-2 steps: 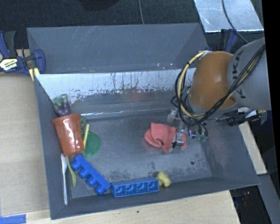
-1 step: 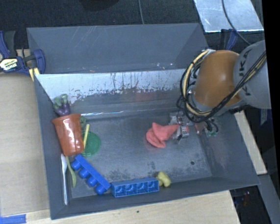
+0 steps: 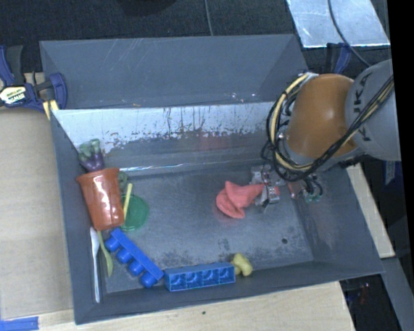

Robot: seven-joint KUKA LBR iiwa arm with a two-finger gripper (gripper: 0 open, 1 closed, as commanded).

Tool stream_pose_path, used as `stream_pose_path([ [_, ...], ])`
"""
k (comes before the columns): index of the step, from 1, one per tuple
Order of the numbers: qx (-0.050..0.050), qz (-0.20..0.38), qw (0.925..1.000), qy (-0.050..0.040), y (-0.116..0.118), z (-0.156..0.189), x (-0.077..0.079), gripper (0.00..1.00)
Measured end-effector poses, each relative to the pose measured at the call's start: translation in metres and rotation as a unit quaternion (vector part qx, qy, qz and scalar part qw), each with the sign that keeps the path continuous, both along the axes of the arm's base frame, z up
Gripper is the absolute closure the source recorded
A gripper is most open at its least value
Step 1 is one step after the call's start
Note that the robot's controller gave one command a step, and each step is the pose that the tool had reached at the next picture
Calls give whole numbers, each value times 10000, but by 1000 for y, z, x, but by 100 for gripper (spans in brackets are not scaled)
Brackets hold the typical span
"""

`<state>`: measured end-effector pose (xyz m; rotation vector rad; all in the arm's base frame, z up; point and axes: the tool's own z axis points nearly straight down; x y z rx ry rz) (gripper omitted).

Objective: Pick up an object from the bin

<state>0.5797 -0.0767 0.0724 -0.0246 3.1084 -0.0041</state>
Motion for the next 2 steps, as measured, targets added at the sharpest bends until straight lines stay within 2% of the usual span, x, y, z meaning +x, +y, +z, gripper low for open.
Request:
stream_pose_path([
  [1,1,79,10000,18,-1,81,9,100],
  [2,7,159,9999,63,-5,155,-23,100],
])
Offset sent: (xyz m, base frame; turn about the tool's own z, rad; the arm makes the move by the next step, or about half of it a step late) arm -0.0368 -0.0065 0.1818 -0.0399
